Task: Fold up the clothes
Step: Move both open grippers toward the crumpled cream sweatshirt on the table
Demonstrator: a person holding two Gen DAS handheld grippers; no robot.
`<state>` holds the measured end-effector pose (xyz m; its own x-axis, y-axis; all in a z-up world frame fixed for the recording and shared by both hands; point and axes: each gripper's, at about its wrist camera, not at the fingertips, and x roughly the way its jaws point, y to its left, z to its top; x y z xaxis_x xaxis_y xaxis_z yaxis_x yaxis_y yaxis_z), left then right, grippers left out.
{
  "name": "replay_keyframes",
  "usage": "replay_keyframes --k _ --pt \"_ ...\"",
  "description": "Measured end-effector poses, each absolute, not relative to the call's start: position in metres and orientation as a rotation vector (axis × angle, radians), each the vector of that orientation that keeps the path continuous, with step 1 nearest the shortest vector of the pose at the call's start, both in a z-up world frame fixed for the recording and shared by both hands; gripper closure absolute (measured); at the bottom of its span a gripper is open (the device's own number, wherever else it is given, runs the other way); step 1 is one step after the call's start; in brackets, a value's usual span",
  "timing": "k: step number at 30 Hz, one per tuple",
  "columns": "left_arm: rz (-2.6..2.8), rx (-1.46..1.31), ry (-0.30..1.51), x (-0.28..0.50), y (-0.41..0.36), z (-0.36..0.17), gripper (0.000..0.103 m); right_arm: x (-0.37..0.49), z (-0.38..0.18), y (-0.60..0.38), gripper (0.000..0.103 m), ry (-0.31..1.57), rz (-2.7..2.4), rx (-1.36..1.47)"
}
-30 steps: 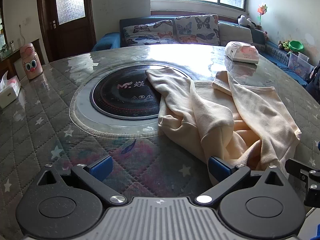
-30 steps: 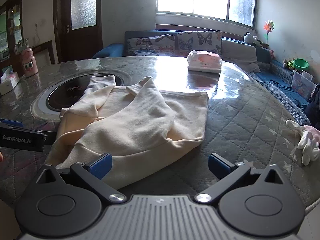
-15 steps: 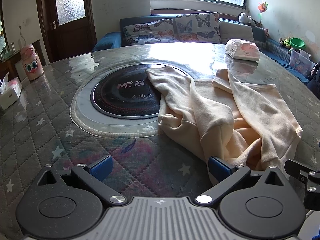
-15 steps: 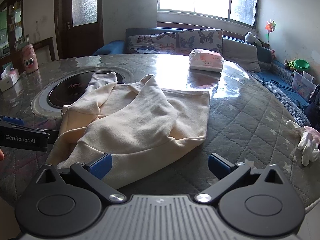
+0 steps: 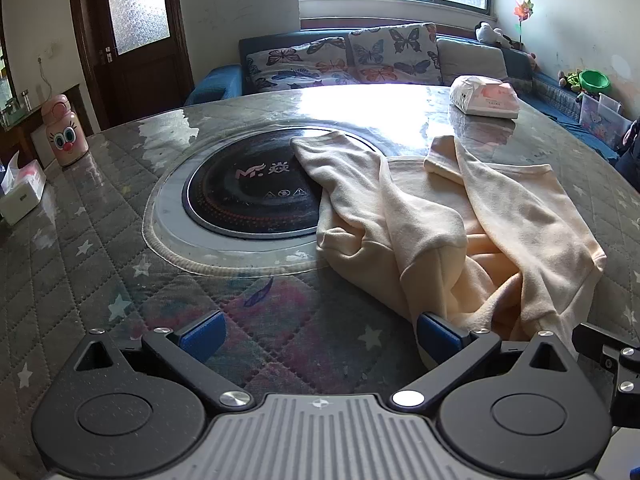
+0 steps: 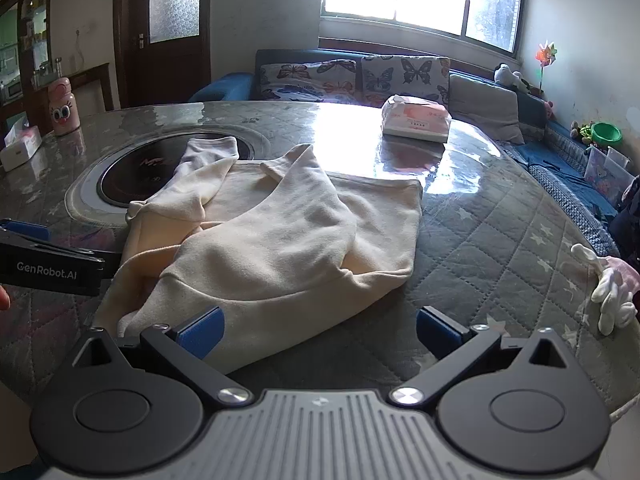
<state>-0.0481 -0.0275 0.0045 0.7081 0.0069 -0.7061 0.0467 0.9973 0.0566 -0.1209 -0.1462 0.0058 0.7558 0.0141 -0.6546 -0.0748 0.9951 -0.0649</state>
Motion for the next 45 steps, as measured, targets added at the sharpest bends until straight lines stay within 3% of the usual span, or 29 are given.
replay_keyframes --k 45 --pt "-0.044 0.127 0.767 -0.064 -0.036 0.008 0.0 -0.142 0.008 -0.129 0.0 0.734 0.123 -0.147"
